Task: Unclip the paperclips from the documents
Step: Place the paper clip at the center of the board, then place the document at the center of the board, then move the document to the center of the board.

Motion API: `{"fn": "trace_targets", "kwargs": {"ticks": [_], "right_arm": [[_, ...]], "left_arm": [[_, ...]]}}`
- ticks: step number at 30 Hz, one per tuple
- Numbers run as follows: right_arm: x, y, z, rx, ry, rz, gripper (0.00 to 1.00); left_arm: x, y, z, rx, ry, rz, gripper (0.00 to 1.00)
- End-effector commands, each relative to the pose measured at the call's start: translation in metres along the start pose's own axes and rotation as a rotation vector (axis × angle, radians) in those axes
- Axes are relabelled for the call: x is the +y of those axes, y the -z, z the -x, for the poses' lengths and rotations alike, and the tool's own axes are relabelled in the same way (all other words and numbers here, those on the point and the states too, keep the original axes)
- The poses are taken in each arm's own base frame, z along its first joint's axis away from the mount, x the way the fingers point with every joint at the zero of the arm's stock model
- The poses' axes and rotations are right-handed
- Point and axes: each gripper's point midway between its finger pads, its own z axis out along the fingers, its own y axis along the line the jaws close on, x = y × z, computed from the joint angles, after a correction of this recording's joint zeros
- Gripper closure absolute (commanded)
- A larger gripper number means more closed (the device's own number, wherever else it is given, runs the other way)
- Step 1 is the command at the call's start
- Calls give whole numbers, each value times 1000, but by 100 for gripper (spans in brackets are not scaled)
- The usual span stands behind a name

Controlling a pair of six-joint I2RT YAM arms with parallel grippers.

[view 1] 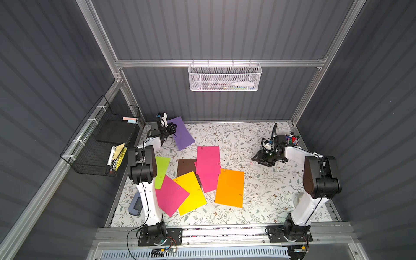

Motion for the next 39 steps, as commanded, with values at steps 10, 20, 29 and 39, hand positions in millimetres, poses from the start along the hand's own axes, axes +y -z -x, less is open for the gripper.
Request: {"fn": "trace_targets", "kwargs": {"ticks": [10,20,29,39], "right_arm": [[62,11,-21,51,156,52,39],[110,-3,-107,256,345,94,37],[116,-32,-152,369,430,47,37],[72,-52,-173,493,449,-154,38]], "left_arm": [[61,36,34,-141,45,429,20],[33,57,31,-147,-6,505,6],[-109,49,-50,32,-144,180,8],[-210,72,-161,313,-232,-152,11]]}}
